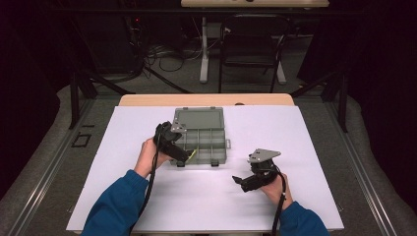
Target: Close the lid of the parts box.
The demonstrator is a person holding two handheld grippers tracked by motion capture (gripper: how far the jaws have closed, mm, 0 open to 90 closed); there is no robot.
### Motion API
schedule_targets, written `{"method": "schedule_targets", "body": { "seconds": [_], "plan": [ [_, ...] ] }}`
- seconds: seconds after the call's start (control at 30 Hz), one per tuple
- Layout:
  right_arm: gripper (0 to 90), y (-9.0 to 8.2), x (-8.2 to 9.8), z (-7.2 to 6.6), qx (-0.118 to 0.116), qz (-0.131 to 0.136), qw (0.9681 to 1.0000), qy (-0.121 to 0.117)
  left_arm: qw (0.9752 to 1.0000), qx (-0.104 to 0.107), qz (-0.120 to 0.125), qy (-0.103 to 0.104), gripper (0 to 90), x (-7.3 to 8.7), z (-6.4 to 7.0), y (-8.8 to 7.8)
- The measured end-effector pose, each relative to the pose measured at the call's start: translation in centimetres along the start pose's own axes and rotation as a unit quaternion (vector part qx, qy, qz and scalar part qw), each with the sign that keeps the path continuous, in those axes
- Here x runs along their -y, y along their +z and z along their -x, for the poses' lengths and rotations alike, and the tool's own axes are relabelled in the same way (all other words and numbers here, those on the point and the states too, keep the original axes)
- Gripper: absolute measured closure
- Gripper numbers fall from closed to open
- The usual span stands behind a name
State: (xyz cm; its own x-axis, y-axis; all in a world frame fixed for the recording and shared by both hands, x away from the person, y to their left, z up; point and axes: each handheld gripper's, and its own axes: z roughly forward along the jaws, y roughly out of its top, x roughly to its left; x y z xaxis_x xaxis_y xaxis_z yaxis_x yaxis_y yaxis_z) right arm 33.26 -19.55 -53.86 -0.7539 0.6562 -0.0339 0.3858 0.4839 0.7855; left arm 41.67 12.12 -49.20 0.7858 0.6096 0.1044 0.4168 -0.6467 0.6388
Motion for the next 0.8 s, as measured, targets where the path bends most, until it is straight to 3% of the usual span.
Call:
{"method": "schedule_targets", "body": {
  "seconds": [0.1,0.27,0.37,0.8],
  "plan": [
    [0.0,0.0,0.0,0.1,-0.002,-0.003,1.0000,0.000,0.9999,-0.003,-0.010,0.006,0.0,-0.1,0.0,0.5],
    [0.0,0.2,0.1,-0.1,-0.005,-0.004,1.0000,-0.003,0.9997,0.001,-0.025,-0.001,1.4,0.1,-0.5,1.4],
    [0.0,0.2,0.0,0.0,-0.006,-0.007,1.0000,-0.005,0.9998,0.004,-0.017,-0.012,17.9,0.5,-1.0,1.7],
    [0.0,0.3,0.1,-0.1,-0.006,-0.012,0.9999,-0.008,0.9990,0.006,-0.031,-0.033,44.1,1.2,-1.5,3.4]
  ]
}}
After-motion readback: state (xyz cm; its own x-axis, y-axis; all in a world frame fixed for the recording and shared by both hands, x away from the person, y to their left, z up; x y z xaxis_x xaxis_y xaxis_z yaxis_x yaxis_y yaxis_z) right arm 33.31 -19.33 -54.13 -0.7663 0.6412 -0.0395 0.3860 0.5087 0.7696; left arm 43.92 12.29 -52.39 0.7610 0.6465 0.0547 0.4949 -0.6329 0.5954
